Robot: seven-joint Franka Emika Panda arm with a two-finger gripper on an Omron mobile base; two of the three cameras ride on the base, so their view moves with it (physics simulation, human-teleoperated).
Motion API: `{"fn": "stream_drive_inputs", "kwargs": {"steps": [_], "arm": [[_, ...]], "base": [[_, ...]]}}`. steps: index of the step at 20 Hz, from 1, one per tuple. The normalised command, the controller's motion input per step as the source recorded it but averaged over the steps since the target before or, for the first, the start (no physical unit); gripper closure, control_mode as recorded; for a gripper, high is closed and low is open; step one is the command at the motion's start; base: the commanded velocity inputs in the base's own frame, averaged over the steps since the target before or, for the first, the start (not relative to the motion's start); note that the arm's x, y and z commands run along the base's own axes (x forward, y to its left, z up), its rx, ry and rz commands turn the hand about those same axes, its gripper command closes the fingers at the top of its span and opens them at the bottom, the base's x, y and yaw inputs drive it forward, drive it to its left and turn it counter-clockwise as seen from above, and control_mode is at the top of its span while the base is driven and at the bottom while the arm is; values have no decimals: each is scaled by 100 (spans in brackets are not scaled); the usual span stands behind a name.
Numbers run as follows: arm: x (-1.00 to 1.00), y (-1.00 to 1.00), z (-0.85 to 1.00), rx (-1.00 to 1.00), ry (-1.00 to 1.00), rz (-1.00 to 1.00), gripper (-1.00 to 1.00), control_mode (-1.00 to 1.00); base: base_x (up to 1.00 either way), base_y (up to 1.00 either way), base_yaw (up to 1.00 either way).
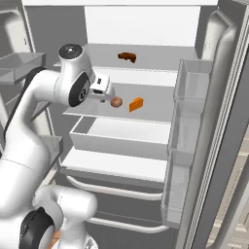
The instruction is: Take the cheese, chicken drumstick, and onion from the fridge and place them on the plate on the dining counter to create an appetizer plate.
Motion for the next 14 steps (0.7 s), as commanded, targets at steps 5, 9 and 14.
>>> {"fn": "stream_drive_inputs", "kwargs": {"steps": [5, 9, 14], "arm": [[2, -22, 28, -13, -36, 0, -100, -100], [9, -25, 36, -18, -23, 0, -100, -100], [8, -34, 45, -4, -3, 0, -100, -100]], "base": [[0, 0, 0], [0, 0, 0], [0, 0, 0]]}}
